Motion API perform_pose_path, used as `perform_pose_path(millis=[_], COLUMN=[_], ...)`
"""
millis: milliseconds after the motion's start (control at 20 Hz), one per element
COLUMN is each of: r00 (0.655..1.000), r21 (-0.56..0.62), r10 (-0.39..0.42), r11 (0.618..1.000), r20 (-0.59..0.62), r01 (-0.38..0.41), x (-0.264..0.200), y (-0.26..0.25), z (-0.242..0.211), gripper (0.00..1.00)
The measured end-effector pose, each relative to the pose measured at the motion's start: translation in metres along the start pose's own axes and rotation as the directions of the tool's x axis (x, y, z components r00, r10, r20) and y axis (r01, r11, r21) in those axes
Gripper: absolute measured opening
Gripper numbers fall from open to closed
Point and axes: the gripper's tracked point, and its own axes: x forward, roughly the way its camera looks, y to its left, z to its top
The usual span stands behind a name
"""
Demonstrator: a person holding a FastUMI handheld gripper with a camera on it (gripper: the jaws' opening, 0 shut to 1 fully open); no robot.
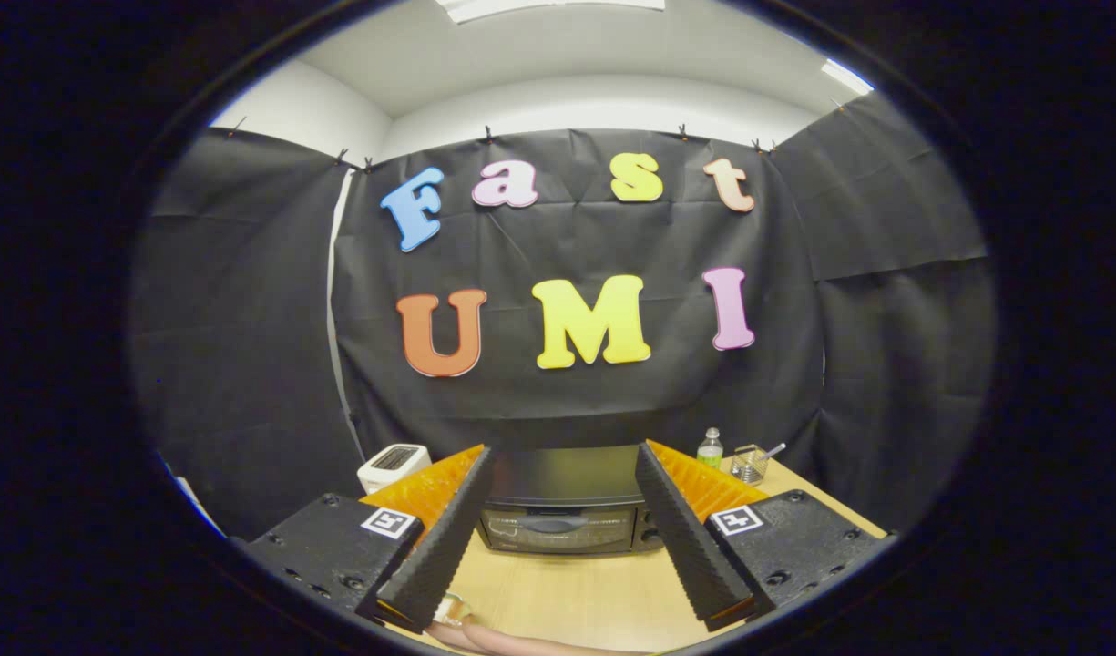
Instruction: Open the toaster oven, put the food inside, and close the toaster oven door.
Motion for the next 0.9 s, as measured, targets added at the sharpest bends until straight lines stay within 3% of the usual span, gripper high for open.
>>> perform_pose_path(millis=[300,500,900], r00=[0.988,0.97,0.915], r21=[0.019,0.002,-0.047], r10=[0.007,-0.052,-0.11], r11=[1.0,0.999,0.994], r20=[-0.155,-0.235,-0.387], r01=[-0.004,0.054,0.1], x=[0.096,0.154,0.209], y=[0.023,0.015,0.003], z=[-0.074,-0.114,-0.184], gripper=[1.0,1.0,1.0])
